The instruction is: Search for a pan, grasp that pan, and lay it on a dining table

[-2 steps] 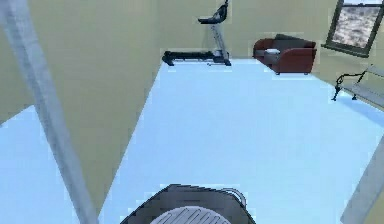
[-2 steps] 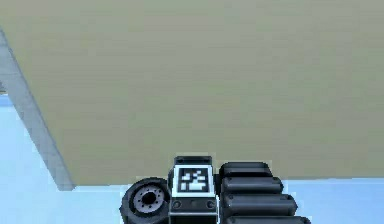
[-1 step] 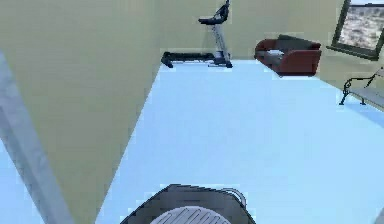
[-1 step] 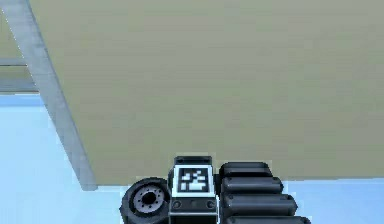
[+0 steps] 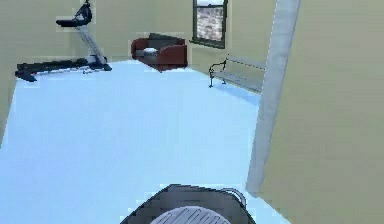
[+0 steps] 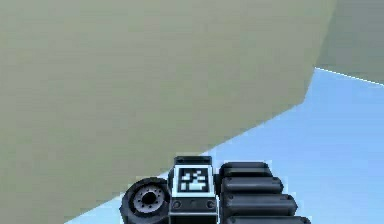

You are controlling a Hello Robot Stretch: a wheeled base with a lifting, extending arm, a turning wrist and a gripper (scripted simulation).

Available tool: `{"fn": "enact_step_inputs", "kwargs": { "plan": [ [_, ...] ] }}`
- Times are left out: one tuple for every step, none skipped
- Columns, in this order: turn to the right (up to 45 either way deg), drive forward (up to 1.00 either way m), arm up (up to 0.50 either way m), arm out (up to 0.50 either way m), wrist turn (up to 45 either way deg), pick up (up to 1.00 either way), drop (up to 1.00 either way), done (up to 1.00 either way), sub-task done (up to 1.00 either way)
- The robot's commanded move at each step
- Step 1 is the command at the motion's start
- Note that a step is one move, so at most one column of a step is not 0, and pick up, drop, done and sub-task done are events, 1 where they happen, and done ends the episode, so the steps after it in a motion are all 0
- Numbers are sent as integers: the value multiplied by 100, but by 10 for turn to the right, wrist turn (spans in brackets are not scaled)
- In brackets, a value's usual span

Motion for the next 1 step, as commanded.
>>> {"fn": "enact_step_inputs", "kwargs": {
  "plan": [
    [0, 100, 0, 0, 0, 0, 0, 0, 0]
  ]
}}
